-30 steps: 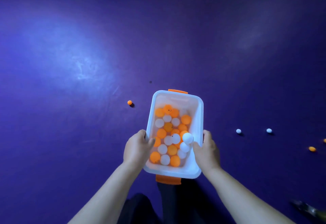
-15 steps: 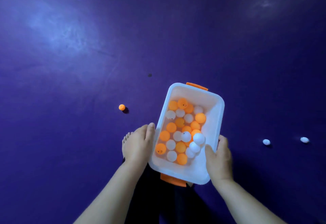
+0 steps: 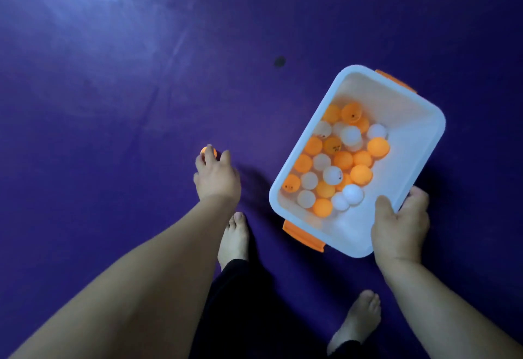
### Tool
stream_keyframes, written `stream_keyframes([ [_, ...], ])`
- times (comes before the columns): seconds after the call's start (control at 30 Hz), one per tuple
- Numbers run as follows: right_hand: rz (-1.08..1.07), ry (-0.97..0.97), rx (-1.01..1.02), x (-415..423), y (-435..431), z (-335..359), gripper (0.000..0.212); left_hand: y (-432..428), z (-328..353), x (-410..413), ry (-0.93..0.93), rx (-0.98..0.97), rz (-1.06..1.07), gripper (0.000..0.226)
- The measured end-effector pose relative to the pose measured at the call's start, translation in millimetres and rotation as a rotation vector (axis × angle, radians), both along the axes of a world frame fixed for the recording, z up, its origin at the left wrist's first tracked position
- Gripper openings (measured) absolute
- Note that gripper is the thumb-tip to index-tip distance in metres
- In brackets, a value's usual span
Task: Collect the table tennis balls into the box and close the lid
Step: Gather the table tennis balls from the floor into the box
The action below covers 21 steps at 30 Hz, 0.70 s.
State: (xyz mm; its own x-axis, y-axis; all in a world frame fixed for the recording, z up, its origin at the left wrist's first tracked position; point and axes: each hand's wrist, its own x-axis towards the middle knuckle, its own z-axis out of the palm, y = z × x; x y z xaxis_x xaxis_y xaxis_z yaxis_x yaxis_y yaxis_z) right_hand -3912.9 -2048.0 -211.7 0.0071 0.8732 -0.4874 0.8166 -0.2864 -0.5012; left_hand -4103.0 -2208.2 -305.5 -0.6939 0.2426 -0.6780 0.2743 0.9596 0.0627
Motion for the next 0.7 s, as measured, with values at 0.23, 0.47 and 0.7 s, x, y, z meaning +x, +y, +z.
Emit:
stream_keyframes([
  [0.23, 0.004, -0.035, 0.036, -11, -11, -35, 0.034, -18, -57, -23, 0.006, -0.022, 0.07, 0.042],
  [0.47, -0.021, -0.067, 0.021, -19, -17, -21, 0.036, 4, -14, -18, 0.041, 0.166, 0.18, 0.027],
  [0.7, -0.087, -0.088, 0.012, -30, -13, 42, 0.035, 59, 138, 3, -0.138, 0.698, 0.369, 0.042],
])
